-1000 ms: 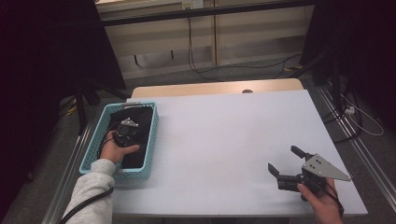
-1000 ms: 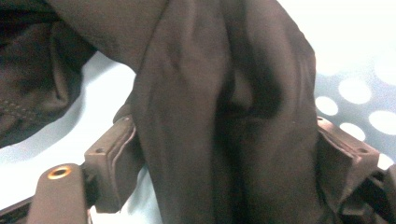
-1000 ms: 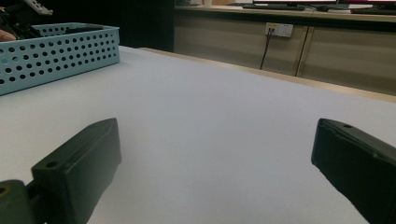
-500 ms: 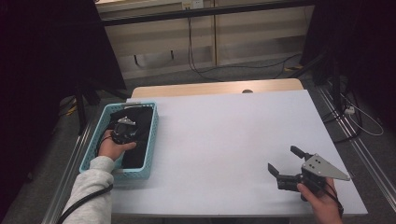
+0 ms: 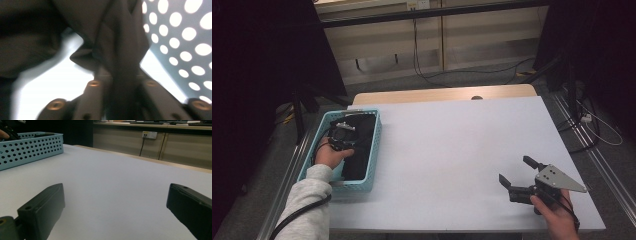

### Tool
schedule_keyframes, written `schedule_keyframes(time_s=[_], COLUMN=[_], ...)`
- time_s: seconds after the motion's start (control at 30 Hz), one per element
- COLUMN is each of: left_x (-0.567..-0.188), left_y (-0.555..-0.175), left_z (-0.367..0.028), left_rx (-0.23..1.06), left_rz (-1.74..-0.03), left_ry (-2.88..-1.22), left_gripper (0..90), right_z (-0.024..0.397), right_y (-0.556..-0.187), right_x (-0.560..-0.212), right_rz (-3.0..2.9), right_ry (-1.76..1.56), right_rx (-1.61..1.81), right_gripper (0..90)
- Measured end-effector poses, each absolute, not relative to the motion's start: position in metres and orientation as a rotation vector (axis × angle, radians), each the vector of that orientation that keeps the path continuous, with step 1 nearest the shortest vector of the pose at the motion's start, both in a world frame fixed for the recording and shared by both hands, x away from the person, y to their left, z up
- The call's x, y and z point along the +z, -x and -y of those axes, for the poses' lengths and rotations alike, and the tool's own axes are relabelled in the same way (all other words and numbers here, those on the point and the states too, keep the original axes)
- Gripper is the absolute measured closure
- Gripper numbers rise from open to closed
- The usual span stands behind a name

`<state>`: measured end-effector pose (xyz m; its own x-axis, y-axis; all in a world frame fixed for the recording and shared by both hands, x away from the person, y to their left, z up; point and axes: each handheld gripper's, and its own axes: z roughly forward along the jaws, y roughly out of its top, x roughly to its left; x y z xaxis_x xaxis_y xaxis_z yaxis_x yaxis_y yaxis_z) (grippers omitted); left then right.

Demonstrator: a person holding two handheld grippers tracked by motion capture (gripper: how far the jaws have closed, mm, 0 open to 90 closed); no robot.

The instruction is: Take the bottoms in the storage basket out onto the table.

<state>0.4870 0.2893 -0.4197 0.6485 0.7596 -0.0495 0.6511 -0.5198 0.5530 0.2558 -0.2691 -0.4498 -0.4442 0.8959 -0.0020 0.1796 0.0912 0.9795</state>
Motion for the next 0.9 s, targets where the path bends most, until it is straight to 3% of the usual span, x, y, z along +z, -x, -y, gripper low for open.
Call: schedule_keyframes(time_s=[0.17,0.5,0.67,0.8,0.83,0.9], left_x=[-0.400,-0.400,-0.398,-0.408,-0.414,-0.419], left_y=[-0.490,-0.501,-0.514,-0.522,-0.524,-0.528], left_z=[-0.307,-0.319,-0.326,-0.328,-0.327,-0.328], left_rx=[0.312,0.396,0.529,0.562,0.564,0.606], left_rz=[-1.152,-1.199,-1.230,-1.257,-1.258,-1.228], left_ry=[-2.262,-2.190,-2.137,-2.104,-2.103,-2.124], left_gripper=[82.3,82.6,82.6,81.2,75.3,74.5], right_z=[0.269,0.268,0.270,0.270,0.270,0.269], right_y=[-0.257,-0.257,-0.258,-0.259,-0.260,-0.261], right_x=[-0.450,-0.451,-0.452,-0.453,-0.453,-0.453], right_rz=[-1.720,-1.724,-1.718,-1.722,-1.724,-1.722], right_ry=[-1.070,-1.073,-1.084,-1.088,-1.089,-1.093], right_rx=[1.402,1.401,1.399,1.402,1.402,1.404], right_gripper=[0.8,0.8,0.8,0.8,0.8,0.8])
